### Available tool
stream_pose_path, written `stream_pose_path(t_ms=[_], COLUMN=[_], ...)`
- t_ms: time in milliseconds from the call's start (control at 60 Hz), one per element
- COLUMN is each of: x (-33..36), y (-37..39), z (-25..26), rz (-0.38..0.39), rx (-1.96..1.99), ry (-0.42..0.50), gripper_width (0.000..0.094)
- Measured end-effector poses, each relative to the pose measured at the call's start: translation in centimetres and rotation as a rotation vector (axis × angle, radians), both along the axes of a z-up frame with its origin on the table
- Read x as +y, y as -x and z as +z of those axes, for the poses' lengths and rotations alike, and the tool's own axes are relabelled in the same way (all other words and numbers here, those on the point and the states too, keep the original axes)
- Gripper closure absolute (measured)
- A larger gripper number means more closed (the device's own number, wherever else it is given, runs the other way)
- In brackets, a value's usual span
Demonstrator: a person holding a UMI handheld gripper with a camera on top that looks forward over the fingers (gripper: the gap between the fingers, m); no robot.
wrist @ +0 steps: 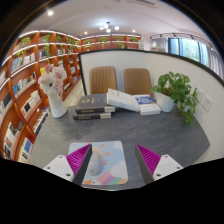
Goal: Arrange mouse
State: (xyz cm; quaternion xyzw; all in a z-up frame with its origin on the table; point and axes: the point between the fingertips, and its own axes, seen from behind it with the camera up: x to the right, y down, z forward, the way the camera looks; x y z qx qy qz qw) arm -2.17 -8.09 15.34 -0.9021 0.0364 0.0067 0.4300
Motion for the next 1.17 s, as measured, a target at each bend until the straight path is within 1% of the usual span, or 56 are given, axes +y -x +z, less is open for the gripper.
stream_pose_path(t_ms=[117, 167, 267, 383, 550, 683, 1167], x=[-2.0, -3.1, -4.9, -6.8, -8.8, -9.6, -9.2], y=[-5.1, -7.2, -10.6, -14.3, -17.3, -18.6, -19.1], z=[5.6, 7.2, 9.3, 10.8, 11.3, 11.3, 10.7], rz=[-0.009, -0.007, 0.015, 0.018, 0.027, 0.019, 0.033], rx=[-0.030, -0.042, -0.050, -0.051, -0.050, -0.034, -0.034], ry=[-0.068, -0.082, -0.098, -0.112, -0.109, -0.108, -0.106], gripper_width=[0.0069, 0.0072, 0.0086, 0.0088, 0.0087, 0.0087, 0.0089])
